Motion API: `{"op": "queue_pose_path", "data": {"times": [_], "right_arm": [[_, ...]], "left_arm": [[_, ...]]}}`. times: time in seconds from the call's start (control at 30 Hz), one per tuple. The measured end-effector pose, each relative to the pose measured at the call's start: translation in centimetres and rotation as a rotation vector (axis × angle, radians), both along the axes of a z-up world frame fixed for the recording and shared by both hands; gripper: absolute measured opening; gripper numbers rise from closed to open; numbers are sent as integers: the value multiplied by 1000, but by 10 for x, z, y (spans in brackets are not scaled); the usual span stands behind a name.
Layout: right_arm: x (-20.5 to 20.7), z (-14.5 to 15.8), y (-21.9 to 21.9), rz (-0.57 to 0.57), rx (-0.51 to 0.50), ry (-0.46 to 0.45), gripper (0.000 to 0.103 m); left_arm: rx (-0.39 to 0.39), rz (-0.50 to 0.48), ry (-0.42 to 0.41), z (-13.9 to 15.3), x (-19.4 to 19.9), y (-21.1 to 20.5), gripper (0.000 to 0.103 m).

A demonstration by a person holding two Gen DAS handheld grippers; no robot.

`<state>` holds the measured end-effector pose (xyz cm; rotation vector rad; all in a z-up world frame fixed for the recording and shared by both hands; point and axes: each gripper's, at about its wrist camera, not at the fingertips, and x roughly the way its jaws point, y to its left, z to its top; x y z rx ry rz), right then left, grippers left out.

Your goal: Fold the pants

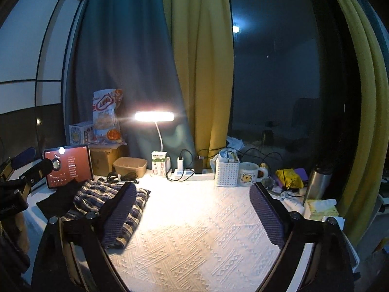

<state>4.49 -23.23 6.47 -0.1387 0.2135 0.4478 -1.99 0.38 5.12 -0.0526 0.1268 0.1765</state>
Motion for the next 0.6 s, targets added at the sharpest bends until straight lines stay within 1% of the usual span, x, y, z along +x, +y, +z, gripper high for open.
{"op": "queue_pose_path", "data": {"times": [0.07,0.27,0.6], "right_arm": [[-4,0,0,2,-3,-3,103],[-7,-6,6,-5,-9,11,103],[-2,-11,17,2,-23,28,103]], "left_arm": [[-4,0,12,-2,0,1,102],[-10,0,53,-7,4,6,102],[-18,6,68,-14,2,16,102]]}}
